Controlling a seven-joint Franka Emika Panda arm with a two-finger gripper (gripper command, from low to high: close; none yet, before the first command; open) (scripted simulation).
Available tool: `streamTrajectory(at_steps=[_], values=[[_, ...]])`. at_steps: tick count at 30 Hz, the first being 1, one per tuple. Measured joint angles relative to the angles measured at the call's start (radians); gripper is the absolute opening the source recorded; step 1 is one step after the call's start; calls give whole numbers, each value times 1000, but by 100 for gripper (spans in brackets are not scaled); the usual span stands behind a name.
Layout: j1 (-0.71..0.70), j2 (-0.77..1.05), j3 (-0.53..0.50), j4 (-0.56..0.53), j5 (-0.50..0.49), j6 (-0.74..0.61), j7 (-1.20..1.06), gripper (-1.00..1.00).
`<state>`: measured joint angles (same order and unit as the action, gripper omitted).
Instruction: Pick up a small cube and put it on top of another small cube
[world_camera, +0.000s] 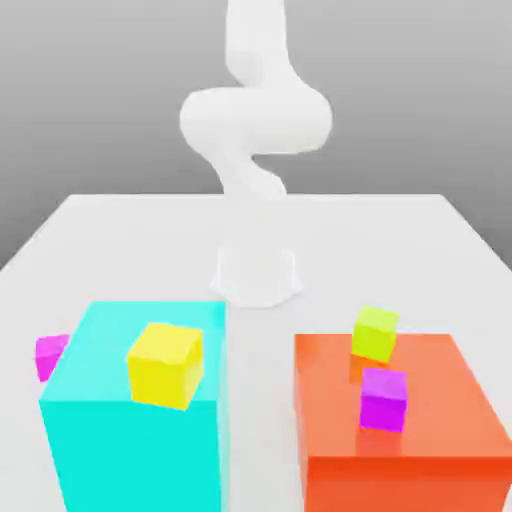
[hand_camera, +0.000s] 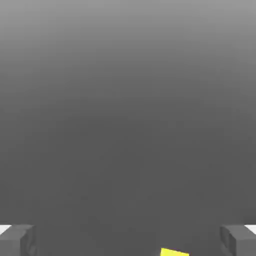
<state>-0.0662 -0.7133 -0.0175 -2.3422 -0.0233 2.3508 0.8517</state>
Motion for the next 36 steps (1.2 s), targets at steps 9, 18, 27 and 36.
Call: streamTrajectory(at_steps=[9,18,27,36], values=[[-228,314,-101,-153,-65,184,173,0],[-406,624,-257,-304,-36,368,277,0],[-606,950,-179,-359,243,579,145,0],[-682,1049,-91,-339,295,660,104,-100]])
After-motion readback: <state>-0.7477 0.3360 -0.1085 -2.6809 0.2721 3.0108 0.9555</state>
